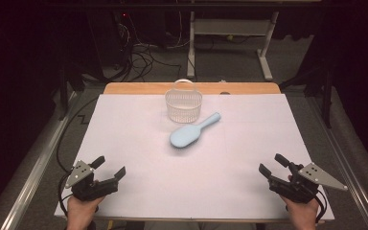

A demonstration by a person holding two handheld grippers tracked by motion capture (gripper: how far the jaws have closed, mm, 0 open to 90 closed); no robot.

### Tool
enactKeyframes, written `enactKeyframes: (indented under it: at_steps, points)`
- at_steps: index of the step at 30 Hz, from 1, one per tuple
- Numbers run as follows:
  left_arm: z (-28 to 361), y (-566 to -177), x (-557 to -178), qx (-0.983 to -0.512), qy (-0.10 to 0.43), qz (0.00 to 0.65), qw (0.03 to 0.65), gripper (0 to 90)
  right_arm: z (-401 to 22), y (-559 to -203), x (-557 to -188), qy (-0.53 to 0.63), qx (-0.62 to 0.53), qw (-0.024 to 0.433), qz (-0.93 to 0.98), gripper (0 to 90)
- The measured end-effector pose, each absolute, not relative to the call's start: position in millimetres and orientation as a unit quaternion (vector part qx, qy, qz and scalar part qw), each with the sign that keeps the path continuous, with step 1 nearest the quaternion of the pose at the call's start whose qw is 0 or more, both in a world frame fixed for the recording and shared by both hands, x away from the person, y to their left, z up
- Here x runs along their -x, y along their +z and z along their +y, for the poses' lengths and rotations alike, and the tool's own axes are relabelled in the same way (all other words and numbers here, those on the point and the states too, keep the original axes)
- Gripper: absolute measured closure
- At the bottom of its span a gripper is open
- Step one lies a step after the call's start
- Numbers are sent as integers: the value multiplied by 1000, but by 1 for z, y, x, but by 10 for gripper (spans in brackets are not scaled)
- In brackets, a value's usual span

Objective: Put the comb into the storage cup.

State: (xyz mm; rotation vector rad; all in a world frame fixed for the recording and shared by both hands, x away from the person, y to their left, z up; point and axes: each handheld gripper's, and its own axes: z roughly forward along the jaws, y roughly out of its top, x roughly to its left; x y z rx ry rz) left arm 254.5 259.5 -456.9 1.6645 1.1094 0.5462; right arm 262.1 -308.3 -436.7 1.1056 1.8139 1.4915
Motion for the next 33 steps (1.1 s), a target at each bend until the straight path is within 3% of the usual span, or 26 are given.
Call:
enactKeyframes:
  at_steps: [33]
  points:
    - [257,-457,-254,-695,225,457,508,100,-267,-434,-289,560,-377,240,698,320]
